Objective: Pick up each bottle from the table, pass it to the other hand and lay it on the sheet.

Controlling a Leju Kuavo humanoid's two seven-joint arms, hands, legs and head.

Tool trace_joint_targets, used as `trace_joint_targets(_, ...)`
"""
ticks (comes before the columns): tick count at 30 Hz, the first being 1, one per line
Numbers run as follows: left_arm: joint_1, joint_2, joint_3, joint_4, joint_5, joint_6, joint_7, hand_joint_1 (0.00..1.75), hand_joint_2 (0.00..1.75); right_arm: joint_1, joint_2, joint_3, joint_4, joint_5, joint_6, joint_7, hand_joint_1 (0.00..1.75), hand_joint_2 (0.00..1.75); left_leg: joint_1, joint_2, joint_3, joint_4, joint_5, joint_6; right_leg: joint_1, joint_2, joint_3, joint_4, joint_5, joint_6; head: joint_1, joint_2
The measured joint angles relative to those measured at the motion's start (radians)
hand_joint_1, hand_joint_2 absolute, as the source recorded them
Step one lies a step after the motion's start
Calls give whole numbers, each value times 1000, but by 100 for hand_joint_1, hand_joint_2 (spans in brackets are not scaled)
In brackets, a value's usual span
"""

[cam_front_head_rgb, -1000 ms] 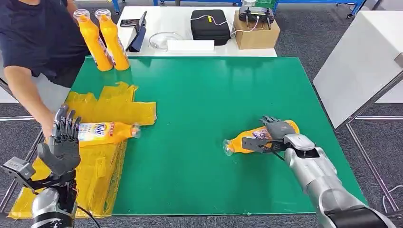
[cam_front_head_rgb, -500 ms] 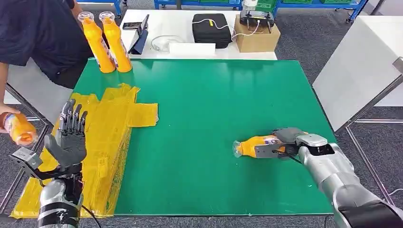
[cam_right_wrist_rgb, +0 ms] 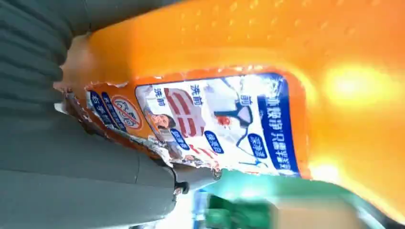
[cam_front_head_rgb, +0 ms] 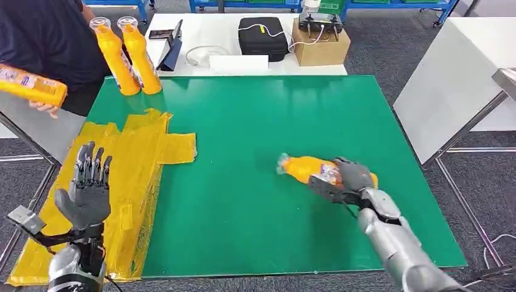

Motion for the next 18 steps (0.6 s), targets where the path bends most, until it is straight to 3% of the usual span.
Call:
trace_joint_targets(3, 52, -60, 0, -41, 21, -60, 0, 0, 175, 125, 59, -3, -270, -123, -2, -22, 175, 175, 1, -11, -9, 0, 4, 0, 1, -9, -7, 2, -1, 0, 1, 0)
trace_joint_targets(6, 99, -114, -22, -98, 7, -56, 0, 0, 175, 204, 98, 6, -468, -155, 2, -27, 175, 175, 2, -11, -16, 0, 4, 0, 1, -10, -12, 2, -1, -1, 2, 0)
trace_joint_targets(14, 111, -140, -39, -123, 2, -48, 0, 0, 175, 238, 113, 15, -556, -157, 3, -26, 175, 175, 1, -10, -18, 0, 4, 0, 1, -10, -14, 2, -1, -1, 2, 0)
trace_joint_targets(18, 160, -180, -190, -226, -31, 60, 0, 0, 175, 324, 217, 165, -676, -75, -25, -36, 175, 175, 1, -8, -18, -1, 3, -1, 1, -10, -16, 2, -2, -1, 1, 0)
